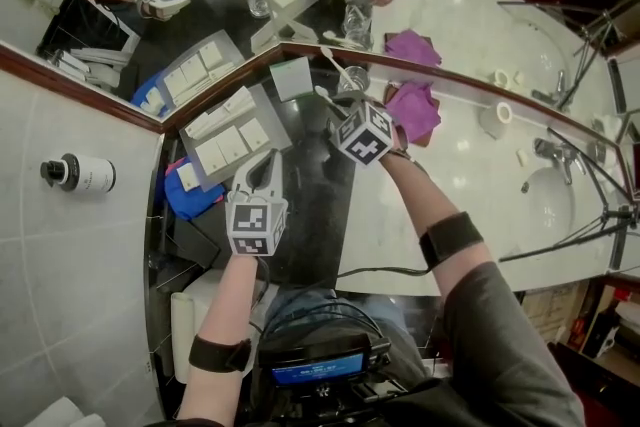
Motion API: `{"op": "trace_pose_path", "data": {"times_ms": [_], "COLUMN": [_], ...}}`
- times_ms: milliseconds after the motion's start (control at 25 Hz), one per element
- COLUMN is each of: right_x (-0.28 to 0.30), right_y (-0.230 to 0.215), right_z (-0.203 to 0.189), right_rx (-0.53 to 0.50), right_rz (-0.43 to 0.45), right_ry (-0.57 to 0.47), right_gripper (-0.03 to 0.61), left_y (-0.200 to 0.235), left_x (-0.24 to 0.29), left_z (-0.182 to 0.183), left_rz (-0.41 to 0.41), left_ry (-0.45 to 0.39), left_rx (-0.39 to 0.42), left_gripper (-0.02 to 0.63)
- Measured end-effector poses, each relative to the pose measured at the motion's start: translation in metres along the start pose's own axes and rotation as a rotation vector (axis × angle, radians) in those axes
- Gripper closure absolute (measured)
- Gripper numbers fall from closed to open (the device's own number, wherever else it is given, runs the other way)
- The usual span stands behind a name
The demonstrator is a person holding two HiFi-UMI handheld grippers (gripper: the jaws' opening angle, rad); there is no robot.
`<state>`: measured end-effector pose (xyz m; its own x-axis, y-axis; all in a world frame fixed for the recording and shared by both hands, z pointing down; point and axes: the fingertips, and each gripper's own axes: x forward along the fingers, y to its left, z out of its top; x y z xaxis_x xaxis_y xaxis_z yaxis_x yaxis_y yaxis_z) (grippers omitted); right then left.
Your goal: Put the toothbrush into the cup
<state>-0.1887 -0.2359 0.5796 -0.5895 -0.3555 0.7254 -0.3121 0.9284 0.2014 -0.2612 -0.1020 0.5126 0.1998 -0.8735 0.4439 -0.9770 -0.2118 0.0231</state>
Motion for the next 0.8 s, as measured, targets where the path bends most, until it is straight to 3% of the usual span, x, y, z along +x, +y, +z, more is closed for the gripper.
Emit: {"op": "trace_pose_path", "data": {"times_ms": [320, 560, 800], "right_x": [-0.057, -0.102, -0.140], "right_y": [-0.011, -0.011, 0.006], "right_z": [0.029, 0.016, -0.019], "right_rx": [0.106, 0.369, 0.735], "right_rz": [-0.008, 0.028, 0.076], "right_ry": [-0.100, -0.204, -0.326], "right_gripper": [0.520, 0.520, 0.520], "left_y": [-0.018, -0.032, -0.047], "left_x": [-0.007, -0.010, -0.012], "left_z": [0.007, 0.003, 0.002], "left_rz": [-0.009, -0.004, -0.011], "left_ry": [-0.014, -0.022, -0.023], "left_rx": [0.004, 0.010, 0.025], "left_gripper": [0.614, 0.614, 0.614]}}
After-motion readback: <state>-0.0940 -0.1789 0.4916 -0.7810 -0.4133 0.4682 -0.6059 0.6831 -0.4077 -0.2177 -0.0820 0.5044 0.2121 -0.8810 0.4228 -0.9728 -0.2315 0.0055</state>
